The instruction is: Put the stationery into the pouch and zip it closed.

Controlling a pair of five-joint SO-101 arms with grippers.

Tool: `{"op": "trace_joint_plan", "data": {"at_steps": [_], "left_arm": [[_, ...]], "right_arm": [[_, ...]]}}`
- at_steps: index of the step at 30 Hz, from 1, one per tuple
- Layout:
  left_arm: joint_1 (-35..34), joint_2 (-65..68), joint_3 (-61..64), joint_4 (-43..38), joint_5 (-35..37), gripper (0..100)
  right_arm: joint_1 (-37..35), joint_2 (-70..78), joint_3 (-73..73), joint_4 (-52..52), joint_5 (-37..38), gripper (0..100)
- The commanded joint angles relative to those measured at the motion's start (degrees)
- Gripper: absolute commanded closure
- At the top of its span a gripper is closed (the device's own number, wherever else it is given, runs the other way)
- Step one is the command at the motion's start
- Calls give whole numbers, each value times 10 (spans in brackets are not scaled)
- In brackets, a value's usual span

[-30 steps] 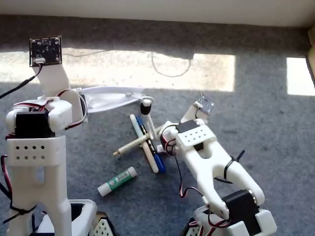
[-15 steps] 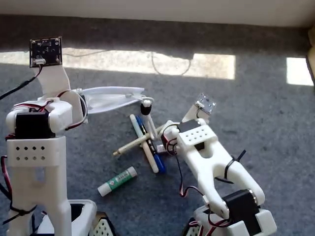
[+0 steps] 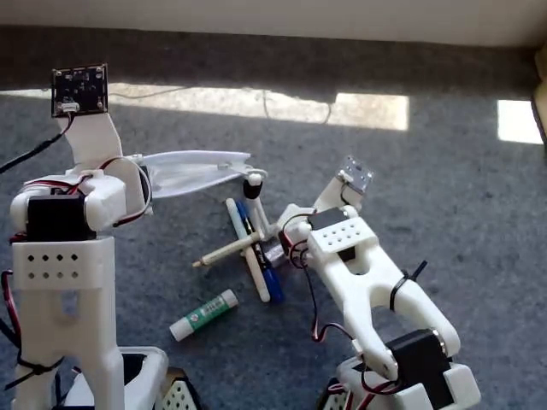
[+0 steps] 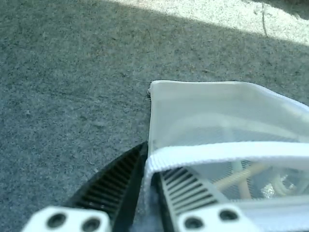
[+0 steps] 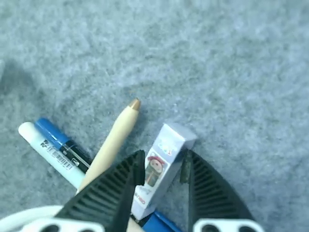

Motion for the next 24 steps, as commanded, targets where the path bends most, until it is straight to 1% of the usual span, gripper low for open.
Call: {"op": "trace_joint_plan", "data": {"at_steps": [1,6,10,14,20,24], "left_arm": [[-6,9,9,-7,7,993],[-6,9,9,-7,7,993],[-8,9,9,-7,5,993],[-8,9,9,-7,5,993],[-8,9,9,-7,5,993],[-7,9,9,-7,5,993]], "right_arm": [[26,11,-6,-13,16,889],[33,109,-14,0,17,889],[33,155,-82,62,17,889],[36,164,-121,110,17,893],[81,162,-128,116,17,894],[98,162,-128,116,18,894]]}}
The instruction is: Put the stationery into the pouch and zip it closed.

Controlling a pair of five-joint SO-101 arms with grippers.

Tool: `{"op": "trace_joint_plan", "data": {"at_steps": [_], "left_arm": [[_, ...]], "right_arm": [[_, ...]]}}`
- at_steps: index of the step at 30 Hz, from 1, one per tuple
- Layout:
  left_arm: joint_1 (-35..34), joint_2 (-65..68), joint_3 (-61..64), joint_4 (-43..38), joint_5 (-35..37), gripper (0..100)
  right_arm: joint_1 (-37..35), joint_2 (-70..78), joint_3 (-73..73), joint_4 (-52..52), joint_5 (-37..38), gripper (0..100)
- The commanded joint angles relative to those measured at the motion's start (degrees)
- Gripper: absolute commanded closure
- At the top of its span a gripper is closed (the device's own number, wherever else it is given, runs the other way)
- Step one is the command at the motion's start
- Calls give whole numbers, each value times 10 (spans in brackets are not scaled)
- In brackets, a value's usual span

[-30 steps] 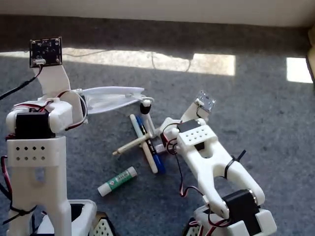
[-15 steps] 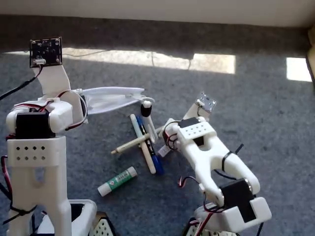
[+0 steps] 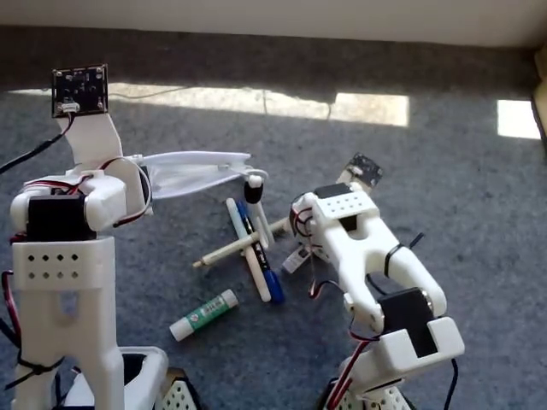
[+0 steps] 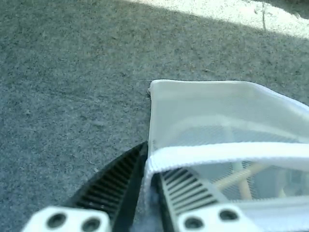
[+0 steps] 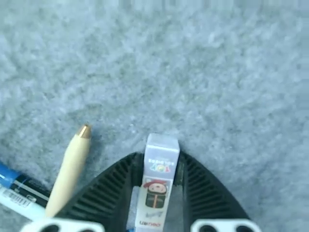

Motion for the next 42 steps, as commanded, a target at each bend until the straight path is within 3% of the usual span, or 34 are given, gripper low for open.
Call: {"op": "trace_joint_plan", "data": {"at_steps": [1,6,11,16,27,35,42], "left_arm": [[-6,9,7,-7,5,993],[-6,9,7,-7,5,993],[-6,9,7,-7,5,993],[-6,9,7,-7,5,993],[-5,9,7,-7,5,993],[-5,9,3,-18,5,990],[5,13,-12,-15,5,993]], "right_arm": [[29,2,-11,10,13,894],[29,2,-12,10,69,998],[36,1,-18,12,76,994],[61,-52,-58,95,78,994],[73,-189,-64,116,224,994],[53,-306,-65,112,297,994],[7,-415,-69,111,301,994]]}}
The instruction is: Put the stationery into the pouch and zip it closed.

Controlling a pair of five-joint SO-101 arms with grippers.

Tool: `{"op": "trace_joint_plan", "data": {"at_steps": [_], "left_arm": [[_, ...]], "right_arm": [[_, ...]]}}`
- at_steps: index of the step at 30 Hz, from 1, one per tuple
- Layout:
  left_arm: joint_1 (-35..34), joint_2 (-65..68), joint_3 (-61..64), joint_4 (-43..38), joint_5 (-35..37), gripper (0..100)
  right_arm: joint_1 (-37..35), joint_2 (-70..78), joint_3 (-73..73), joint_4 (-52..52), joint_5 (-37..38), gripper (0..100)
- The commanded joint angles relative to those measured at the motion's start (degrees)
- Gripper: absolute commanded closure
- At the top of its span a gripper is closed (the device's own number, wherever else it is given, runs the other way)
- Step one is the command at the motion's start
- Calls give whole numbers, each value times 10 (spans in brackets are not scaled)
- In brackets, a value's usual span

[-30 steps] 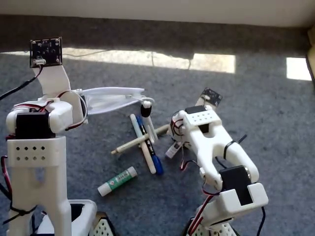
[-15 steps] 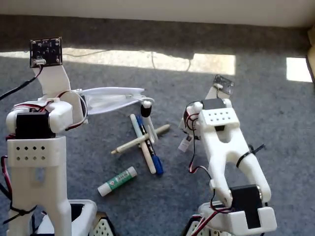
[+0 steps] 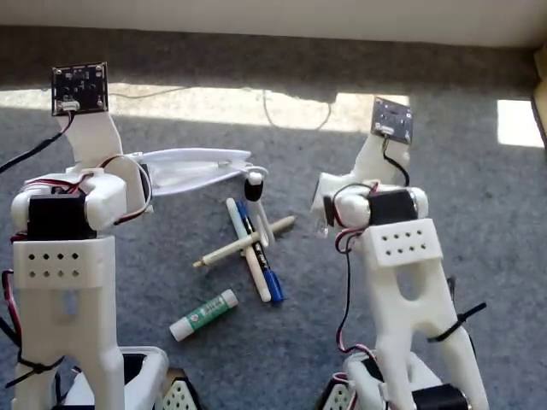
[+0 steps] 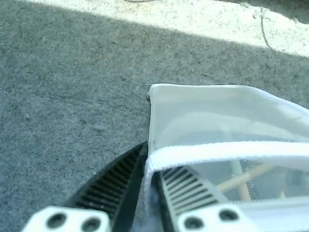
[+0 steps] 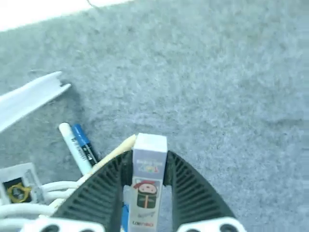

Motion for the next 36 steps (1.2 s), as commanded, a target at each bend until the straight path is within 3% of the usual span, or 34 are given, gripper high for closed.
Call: {"op": "trace_joint_plan", "data": {"at_steps": [1,16,24,36], "left_arm": [[5,13,-19,-3,5,993],[6,15,-43,-3,-4,993],[6,15,-43,-3,-7,993],[6,15,-43,-2,-7,993]], "right_arm": [[-41,-66,-36,0,15,994],[-181,-150,-37,-138,203,994],[-229,-151,-39,-199,231,994],[-234,-151,-152,-120,231,994]]}}
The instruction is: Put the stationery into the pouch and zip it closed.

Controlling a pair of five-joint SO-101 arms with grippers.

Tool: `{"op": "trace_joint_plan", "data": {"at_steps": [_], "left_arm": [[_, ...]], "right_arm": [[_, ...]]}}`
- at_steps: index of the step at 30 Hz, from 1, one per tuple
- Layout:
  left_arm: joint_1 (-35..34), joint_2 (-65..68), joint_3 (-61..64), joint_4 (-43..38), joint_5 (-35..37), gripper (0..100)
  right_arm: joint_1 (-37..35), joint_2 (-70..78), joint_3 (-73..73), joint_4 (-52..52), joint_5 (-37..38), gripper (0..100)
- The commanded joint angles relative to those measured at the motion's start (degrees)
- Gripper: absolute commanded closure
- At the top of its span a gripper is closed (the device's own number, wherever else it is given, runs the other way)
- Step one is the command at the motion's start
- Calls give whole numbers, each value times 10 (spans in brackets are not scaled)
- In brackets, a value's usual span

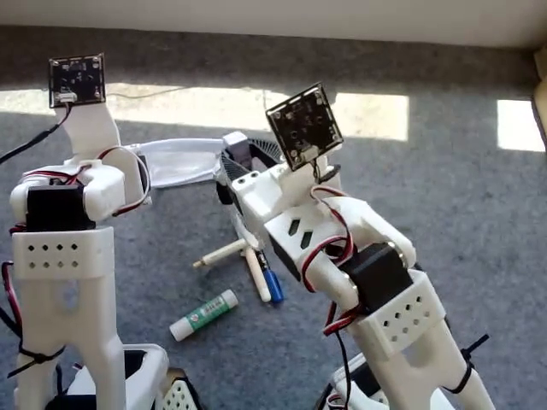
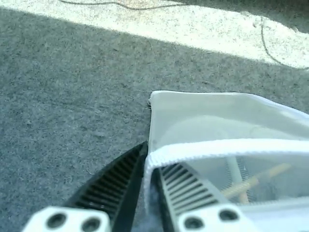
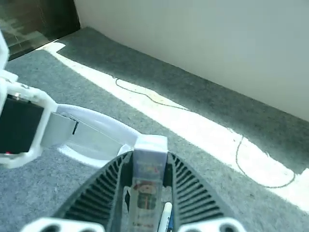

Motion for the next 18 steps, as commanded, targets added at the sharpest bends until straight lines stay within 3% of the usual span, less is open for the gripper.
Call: {"op": "trace_joint_plan", "data": {"at_steps": [1,10,18], "left_arm": [[6,13,-14,-2,-6,993],[21,12,-15,6,-6,993],[21,12,-15,4,-6,993]], "right_arm": [[-7,-23,-61,13,7,994],[-9,-17,-88,-97,7,994],[-33,-22,36,-262,8,994]]}}
